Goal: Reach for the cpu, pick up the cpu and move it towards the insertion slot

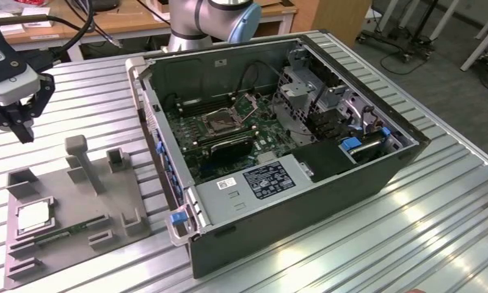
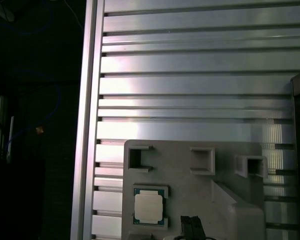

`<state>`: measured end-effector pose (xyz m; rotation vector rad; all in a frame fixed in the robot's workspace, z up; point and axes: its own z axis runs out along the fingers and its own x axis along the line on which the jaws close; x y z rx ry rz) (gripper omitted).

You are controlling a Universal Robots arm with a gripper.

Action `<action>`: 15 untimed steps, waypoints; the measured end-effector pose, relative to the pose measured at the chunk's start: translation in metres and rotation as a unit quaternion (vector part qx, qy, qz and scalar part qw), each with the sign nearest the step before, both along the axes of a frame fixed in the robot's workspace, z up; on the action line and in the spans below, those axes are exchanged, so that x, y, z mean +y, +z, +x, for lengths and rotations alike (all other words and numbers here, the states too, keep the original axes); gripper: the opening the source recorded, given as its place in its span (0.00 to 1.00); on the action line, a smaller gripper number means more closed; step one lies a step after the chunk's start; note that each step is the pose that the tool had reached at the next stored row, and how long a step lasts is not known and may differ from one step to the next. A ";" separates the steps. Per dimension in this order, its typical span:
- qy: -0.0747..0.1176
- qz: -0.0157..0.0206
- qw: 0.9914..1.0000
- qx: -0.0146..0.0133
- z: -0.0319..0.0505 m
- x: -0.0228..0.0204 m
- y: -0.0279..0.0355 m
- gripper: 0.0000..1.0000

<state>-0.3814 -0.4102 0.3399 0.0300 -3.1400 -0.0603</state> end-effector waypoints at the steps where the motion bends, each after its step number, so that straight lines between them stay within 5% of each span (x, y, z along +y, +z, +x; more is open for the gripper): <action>1: 0.000 0.000 1.000 0.000 0.0000 0.0000 0.0000 0.11; 15: 0.000 0.000 1.000 0.000 -0.0012 -0.0010 -0.0083 0.11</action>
